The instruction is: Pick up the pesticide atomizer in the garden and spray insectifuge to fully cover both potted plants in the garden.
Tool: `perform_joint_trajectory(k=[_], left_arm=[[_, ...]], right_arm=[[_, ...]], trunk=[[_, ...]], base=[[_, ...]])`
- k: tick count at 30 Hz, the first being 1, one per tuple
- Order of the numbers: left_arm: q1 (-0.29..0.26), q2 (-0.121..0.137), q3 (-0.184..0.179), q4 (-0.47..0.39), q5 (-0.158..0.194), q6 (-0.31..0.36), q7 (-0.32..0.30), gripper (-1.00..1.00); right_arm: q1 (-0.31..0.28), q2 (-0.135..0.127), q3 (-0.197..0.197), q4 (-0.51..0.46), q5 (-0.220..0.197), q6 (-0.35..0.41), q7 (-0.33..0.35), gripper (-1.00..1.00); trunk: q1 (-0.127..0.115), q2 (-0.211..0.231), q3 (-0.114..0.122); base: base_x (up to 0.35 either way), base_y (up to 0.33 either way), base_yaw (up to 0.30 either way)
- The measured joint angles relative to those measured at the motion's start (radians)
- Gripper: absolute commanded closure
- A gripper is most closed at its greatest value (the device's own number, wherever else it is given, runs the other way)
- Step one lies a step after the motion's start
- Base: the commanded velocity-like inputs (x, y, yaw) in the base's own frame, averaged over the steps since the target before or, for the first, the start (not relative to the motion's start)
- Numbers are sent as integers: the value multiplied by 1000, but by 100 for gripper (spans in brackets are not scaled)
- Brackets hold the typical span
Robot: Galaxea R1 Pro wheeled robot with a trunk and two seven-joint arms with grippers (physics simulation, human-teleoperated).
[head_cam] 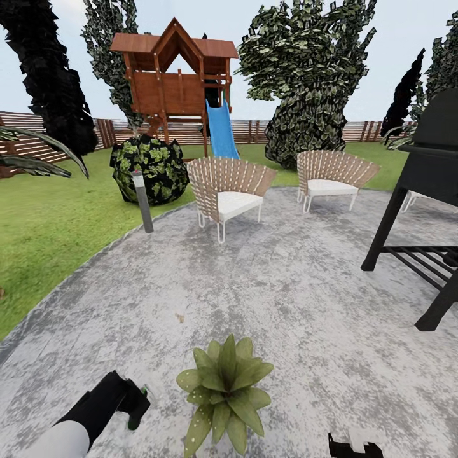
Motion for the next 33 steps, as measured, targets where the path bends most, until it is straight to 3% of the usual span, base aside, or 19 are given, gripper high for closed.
perform_joint_trajectory(k=[2,6,14,19,25,33], left_arm=[[-1,-13,-1,-13,-2,1,0,100],[-1,-15,1,-9,-3,0,-9,100],[5,21,-3,53,-9,-14,-14,100],[4,24,-5,98,-8,-60,-16,100],[-13,9,-2,71,-5,-60,-103,100],[-9,4,-11,27,-17,-29,-122,100]], right_arm=[[0,0,0,0,0,0,0,-100],[0,0,0,0,0,0,0,-100],[0,0,0,0,0,0,0,-100],[0,1,1,0,0,0,0,-100],[0,1,1,0,1,0,0,-100],[0,1,1,0,1,0,0,-100]], trunk=[[0,0,0],[0,0,0],[0,0,0],[0,0,0],[0,0,0],[0,0,0]], base=[[0,0,0],[0,0,0],[0,0,0],[0,0,0],[0,0,0],[0,0,0]])
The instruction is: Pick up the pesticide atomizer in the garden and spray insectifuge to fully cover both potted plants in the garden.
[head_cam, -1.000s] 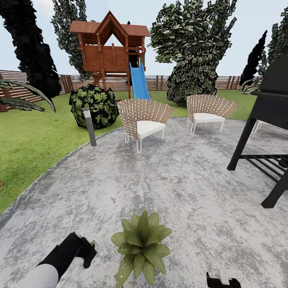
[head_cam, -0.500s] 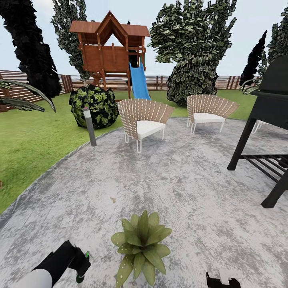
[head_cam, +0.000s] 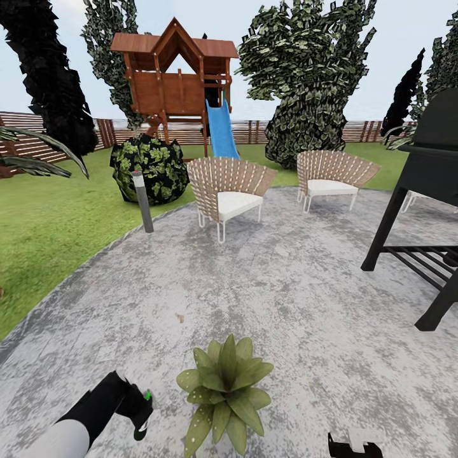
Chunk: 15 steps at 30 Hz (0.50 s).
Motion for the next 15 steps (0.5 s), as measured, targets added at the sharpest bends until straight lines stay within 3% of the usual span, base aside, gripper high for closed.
perform_joint_trajectory(k=[5,10,15], left_arm=[[-2,-2,-15,-5,-18,0,-3,100],[1,-5,-66,-4,-30,0,-5,100],[9,11,-75,1,-36,-10,-6,100]], right_arm=[[0,0,0,0,0,0,0,-100],[0,0,0,1,0,0,0,-100],[0,0,0,1,0,0,0,-100]], trunk=[[0,0,0],[0,0,0],[0,0,0]], base=[[0,0,0],[0,0,0],[0,0,0]])
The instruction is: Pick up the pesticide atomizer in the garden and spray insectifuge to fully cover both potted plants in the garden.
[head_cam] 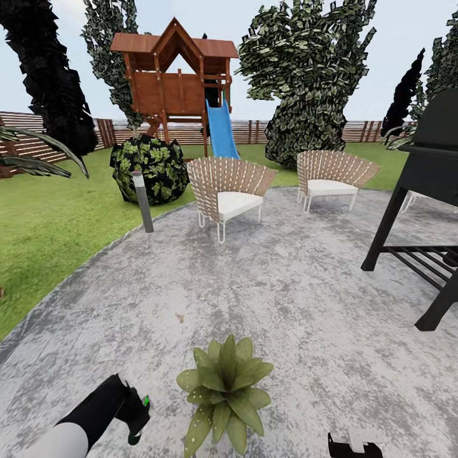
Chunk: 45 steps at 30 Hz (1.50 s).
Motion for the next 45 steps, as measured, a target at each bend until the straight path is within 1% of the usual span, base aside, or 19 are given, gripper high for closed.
perform_joint_trajectory(k=[4,6,9,10,12,15,17,20,24,28,32,35,36,37,39,40,42,43,45], left_arm=[[-1,26,5,2,5,-3,0,100],[-8,27,9,-2,12,3,0,100],[-19,10,11,-9,19,10,1,100],[-26,-2,11,-13,21,12,0,100],[-38,-38,9,-19,19,16,-14,100],[-56,-51,9,-21,16,15,-29,100],[-69,-48,9,-20,15,16,-40,100],[-75,-44,8,-20,12,25,-82,100],[-74,-40,8,-20,8,47,-96,100],[-65,-34,8,-13,4,48,-95,100],[-62,-9,9,-5,4,45,-93,100],[-57,1,10,-2,9,43,-87,100],[-47,3,11,-2,10,42,-79,100],[-31,3,13,-3,11,42,-49,100],[-21,1,29,-3,15,42,6,100],[-17,-1,52,-3,17,42,54,100],[-15,-2,98,-3,23,43,97,100],[-14,-3,149,-2,32,42,110,100],[-13,-3,229,-2,54,39,122,100]], right_arm=[[0,0,0,1,0,0,0,-100],[0,0,0,1,0,0,0,-100],[0,0,0,1,0,0,0,-100],[0,0,0,1,0,0,0,-100],[0,0,0,1,0,0,0,-100],[0,0,0,1,0,0,0,-100],[0,0,0,0,0,0,0,-100],[0,0,0,0,0,0,0,-100],[0,0,0,0,0,0,0,-100],[0,0,-1,-1,0,0,0,-100],[0,0,-1,-1,0,0,0,-100],[0,0,-1,-1,0,0,0,-100],[0,0,-1,-1,0,0,0,-100],[0,0,-1,-1,0,0,0,-100],[0,1,-1,-1,0,0,0,-100],[0,1,-1,-1,-1,0,0,-100],[0,1,-1,-1,-1,0,0,-100],[0,2,-1,-1,-1,0,0,-100],[0,1,-1,-1,-2,0,0,-100]], trunk=[[0,0,0],[0,0,0],[0,0,0],[0,0,0],[0,0,0],[0,0,0],[0,0,0],[0,0,0],[0,0,0],[0,0,0],[0,0,0],[0,0,0],[0,0,0],[0,0,0],[0,0,0],[0,0,0],[0,0,0],[0,0,0],[0,0,0]], base=[[0,0,0],[0,0,0],[0,0,0],[0,0,0],[0,0,0],[0,0,0],[0,0,0],[0,0,0],[0,0,0],[0,0,0],[0,0,0],[0,0,0],[0,0,0],[0,0,0],[0,0,34],[0,0,111],[0,0,186],[0,0,236],[-3,0,251]])
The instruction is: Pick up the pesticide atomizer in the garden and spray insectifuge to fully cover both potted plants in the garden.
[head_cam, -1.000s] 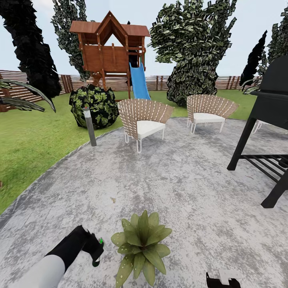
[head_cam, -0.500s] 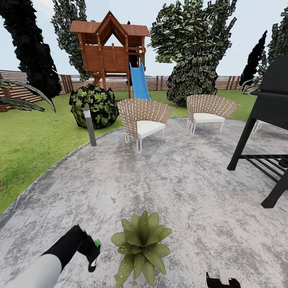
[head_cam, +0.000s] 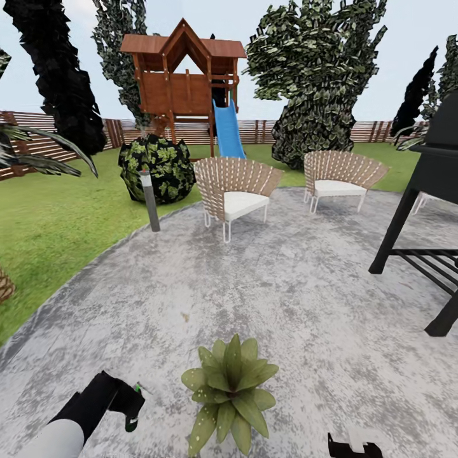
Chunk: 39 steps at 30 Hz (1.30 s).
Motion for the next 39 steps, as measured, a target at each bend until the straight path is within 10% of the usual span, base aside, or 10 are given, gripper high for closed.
perform_joint_trajectory(k=[24,39], left_arm=[[35,-32,96,60,104,-130,135,100],[33,-109,107,92,104,-136,240,100]], right_arm=[[0,-1,0,-2,0,-1,0,-100],[0,1,0,-3,0,-3,0,-100]], trunk=[[0,0,0],[0,0,6]], base=[[-234,-187,130],[-96,-96,123]])
